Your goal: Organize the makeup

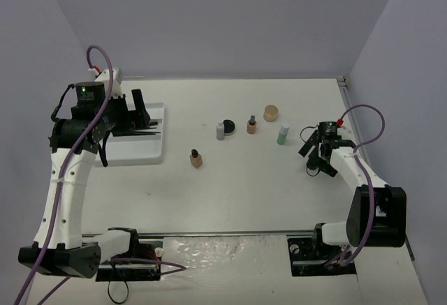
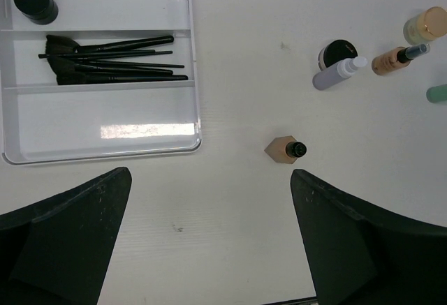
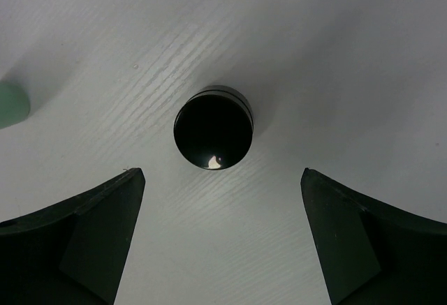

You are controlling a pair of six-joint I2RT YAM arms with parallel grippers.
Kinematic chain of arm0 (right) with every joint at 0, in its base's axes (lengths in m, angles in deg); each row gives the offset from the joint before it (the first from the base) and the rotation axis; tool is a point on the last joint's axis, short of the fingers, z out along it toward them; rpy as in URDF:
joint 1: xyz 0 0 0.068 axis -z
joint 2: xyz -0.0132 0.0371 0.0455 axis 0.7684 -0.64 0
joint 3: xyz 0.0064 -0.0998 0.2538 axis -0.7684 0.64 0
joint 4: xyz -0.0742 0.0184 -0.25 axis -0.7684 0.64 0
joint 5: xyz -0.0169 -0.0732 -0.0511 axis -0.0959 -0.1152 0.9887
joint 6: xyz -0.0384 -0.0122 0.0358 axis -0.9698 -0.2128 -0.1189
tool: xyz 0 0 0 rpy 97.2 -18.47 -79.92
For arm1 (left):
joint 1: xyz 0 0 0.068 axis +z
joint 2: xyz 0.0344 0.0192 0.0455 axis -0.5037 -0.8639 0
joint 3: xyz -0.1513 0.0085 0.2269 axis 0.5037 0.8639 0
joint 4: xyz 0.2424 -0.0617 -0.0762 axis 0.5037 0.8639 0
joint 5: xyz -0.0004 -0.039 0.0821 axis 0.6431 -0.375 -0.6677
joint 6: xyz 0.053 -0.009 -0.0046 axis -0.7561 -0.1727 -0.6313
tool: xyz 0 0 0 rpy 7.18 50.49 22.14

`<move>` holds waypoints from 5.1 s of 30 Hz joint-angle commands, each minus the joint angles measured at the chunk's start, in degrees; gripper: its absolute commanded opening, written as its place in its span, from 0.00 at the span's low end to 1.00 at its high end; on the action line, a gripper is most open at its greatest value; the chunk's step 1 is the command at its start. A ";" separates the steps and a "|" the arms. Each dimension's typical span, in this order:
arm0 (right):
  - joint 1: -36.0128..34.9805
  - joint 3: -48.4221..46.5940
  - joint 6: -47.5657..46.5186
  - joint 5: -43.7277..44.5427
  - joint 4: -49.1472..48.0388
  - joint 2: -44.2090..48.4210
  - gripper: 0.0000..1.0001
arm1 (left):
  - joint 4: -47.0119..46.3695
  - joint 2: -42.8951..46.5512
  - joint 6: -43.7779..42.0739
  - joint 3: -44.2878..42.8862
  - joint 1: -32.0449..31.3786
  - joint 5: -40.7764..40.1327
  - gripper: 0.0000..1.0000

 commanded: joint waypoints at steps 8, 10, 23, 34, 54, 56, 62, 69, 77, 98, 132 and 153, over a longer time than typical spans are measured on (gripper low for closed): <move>0.51 1.93 2.62 3.48 -9.37 -5.88 0.79 | -0.11 3.65 0.51 1.69 -0.35 1.86 0.97; 0.44 1.58 1.93 4.21 -9.90 -6.75 0.76 | -0.14 3.54 0.62 1.61 -0.42 2.26 0.97; -3.59 1.12 -3.49 4.81 -11.81 -6.48 0.19 | -0.04 2.61 0.55 1.28 -1.75 2.75 0.97; -28.67 -0.16 -9.75 2.07 -12.63 1.95 0.00 | -0.70 -0.09 -0.31 0.81 -5.97 2.97 0.97; -49.28 -10.36 -28.66 -9.15 -21.65 -19.01 0.20 | -1.80 -2.77 -0.21 2.13 -16.28 -1.93 0.97; -49.31 -9.78 -28.83 -9.62 -21.97 -19.48 0.29 | -2.05 -2.81 -0.01 2.13 -16.39 -1.90 0.97; -49.31 -8.76 -28.58 -9.97 -22.22 -19.26 0.64 | -0.57 -3.48 -0.81 1.07 -16.41 -2.16 0.97; -49.31 -8.50 -28.16 -9.71 -21.16 -15.03 0.94 | 0.26 -4.01 -1.01 -0.10 -16.46 -1.87 0.97; -46.84 -6.73 -26.80 -1.71 -14.56 3.38 1.00 | -0.73 -8.53 0.41 -1.31 -24.13 -4.47 0.97; -37.62 -0.87 -8.55 33.89 2.75 45.54 1.00 | -6.59 -35.61 8.40 -6.74 -48.93 -15.18 0.94; -37.62 -0.86 -7.85 30.91 3.38 42.44 1.00 | -10.99 -48.40 8.84 -4.92 -48.23 -13.76 0.39; -37.62 -8.93 -14.47 24.40 2.01 36.04 1.00 | 12.44 -38.94 -1.30 -36.27 -24.00 -16.20 0.07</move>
